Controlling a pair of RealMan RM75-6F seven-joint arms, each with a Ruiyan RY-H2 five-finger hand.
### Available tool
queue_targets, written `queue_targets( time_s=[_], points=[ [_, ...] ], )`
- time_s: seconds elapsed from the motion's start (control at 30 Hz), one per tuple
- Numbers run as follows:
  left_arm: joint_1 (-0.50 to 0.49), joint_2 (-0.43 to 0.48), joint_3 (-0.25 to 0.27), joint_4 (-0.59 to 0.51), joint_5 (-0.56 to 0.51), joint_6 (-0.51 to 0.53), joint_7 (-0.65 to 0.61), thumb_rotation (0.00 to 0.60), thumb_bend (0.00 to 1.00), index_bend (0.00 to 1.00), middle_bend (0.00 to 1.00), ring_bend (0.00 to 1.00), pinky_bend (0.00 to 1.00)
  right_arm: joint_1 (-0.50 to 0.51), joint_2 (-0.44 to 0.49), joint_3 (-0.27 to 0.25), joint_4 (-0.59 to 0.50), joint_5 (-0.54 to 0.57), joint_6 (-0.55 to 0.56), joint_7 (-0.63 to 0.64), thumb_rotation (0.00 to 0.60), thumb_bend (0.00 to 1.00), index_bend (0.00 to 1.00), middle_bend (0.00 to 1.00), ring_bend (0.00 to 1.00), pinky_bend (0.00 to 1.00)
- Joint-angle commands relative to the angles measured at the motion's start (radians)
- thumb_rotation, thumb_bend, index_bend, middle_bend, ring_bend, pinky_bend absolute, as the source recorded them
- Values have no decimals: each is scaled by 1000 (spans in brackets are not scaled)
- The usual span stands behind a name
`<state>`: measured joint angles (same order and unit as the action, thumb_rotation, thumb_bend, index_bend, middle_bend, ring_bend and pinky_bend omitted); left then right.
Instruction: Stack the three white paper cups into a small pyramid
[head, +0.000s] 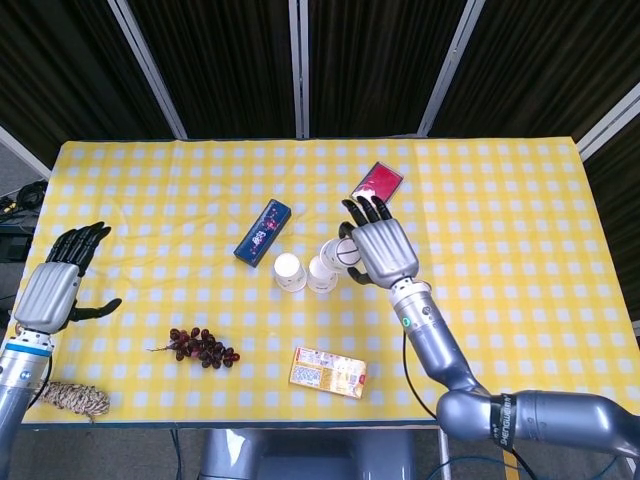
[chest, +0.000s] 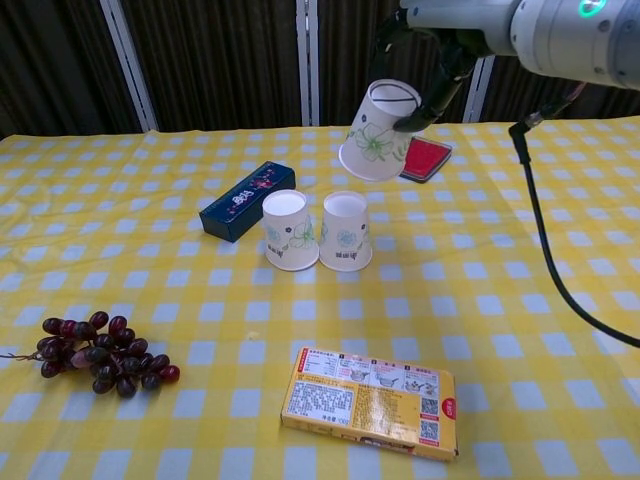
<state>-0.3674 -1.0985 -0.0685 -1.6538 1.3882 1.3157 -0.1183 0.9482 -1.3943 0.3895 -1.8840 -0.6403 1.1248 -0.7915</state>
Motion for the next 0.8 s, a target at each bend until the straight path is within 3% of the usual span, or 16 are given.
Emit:
queue_targets(
  time_s=[0.03, 0.43, 0.8],
  points=[
    [1, 2, -4, 5, 0, -6, -13, 600, 182, 0, 0, 0, 0, 36, -39, 6, 36, 30, -10, -10, 600, 191, 443, 84, 0, 0],
    [-2, 9, -18, 32, -15, -46, -67, 600, 182, 0, 0, 0, 0, 127, -157, -6, 136, 68, -9, -17, 600, 192, 444, 87, 0, 0],
    [0, 16, -25, 36, -16, -62, -79, 600, 182, 0, 0, 0, 0, 161, -193, -23, 175, 93, 1, -25, 600, 191, 442, 88, 0, 0]
  ],
)
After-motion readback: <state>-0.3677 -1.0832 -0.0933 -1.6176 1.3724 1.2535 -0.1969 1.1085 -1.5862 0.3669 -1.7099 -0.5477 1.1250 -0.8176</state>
